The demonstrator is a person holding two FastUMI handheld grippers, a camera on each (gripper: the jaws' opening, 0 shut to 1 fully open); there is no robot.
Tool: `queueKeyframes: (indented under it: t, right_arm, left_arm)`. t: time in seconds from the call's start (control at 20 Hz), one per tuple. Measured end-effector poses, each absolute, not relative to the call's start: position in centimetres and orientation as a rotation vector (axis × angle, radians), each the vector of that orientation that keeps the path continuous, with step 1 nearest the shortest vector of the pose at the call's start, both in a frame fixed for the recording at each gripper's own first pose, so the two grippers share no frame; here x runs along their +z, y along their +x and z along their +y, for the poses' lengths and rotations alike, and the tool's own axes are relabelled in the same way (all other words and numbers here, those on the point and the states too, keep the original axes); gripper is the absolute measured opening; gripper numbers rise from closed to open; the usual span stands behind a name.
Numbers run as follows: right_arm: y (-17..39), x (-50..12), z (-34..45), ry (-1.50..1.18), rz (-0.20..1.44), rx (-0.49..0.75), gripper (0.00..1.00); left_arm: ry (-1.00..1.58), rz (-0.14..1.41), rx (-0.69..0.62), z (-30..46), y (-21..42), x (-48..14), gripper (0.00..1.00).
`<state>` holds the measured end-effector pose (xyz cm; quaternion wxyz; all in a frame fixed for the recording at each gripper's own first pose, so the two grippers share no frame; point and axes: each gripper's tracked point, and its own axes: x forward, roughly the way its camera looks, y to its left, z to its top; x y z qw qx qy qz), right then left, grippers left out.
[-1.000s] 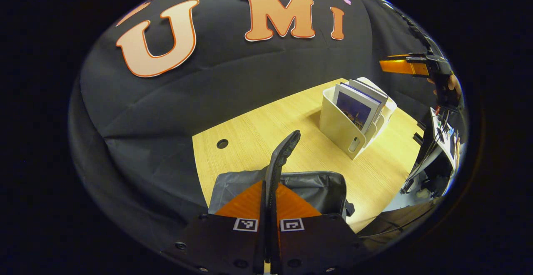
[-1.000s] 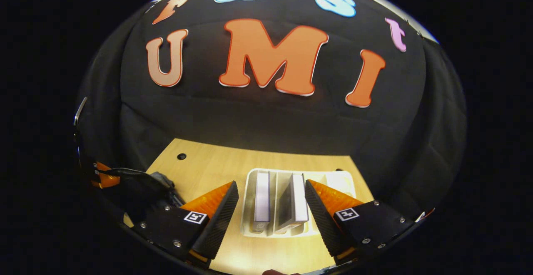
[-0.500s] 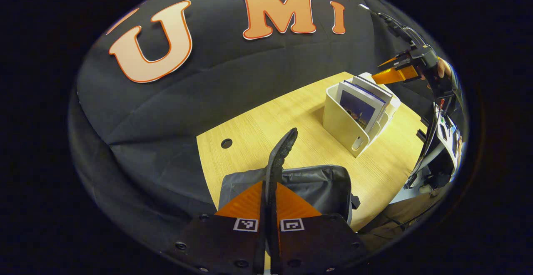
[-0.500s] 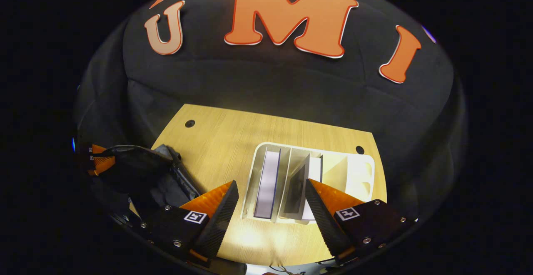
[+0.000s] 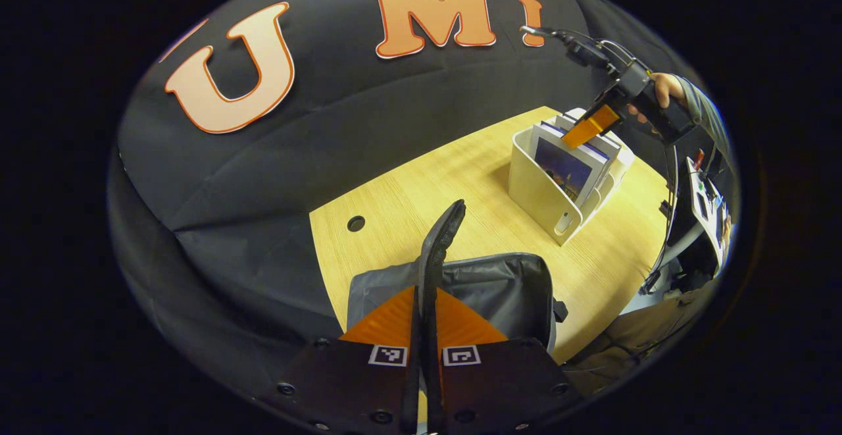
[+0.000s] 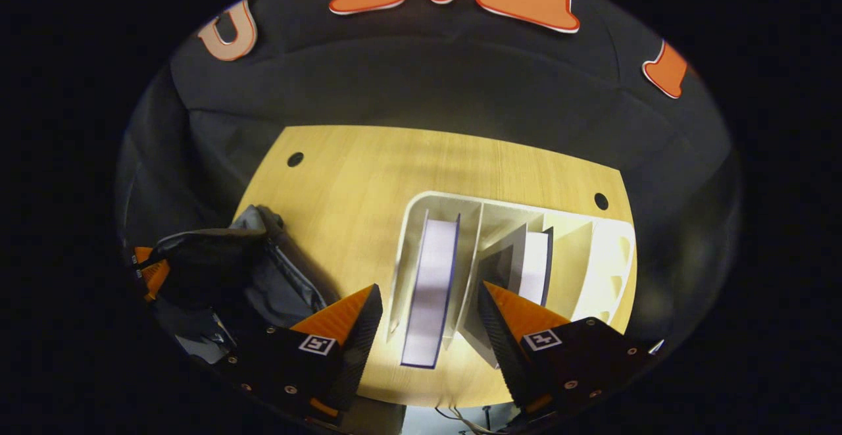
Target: Open the schoolbag, grab two books from the bookshelf and put them into the schoolbag.
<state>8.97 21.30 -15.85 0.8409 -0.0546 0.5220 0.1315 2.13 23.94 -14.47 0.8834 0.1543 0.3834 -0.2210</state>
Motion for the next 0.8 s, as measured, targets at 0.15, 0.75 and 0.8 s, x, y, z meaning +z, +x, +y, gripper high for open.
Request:
queueKeyframes:
  t: [0.15, 0.75, 0.8]
  right_arm:
    - [9.5, -17.9, 21.9, -0.105, 1.172, 0.262, 0.76]
    - [7.9, -16.4, 21.3, 0.11, 1.306, 0.169, 0.41]
    - [7.7, -15.5, 20.9, 0.127, 1.295, 0.176, 0.35]
  left_arm:
    - [0.318, 0.809, -0.451, 24.1, 2.0, -14.7, 0.05]
    - [0.294, 0.826, -0.445, 24.6, 1.3, -15.7, 0.06]
    - [0.293, 0.824, -0.447, 24.6, 1.3, -15.9, 0.06]
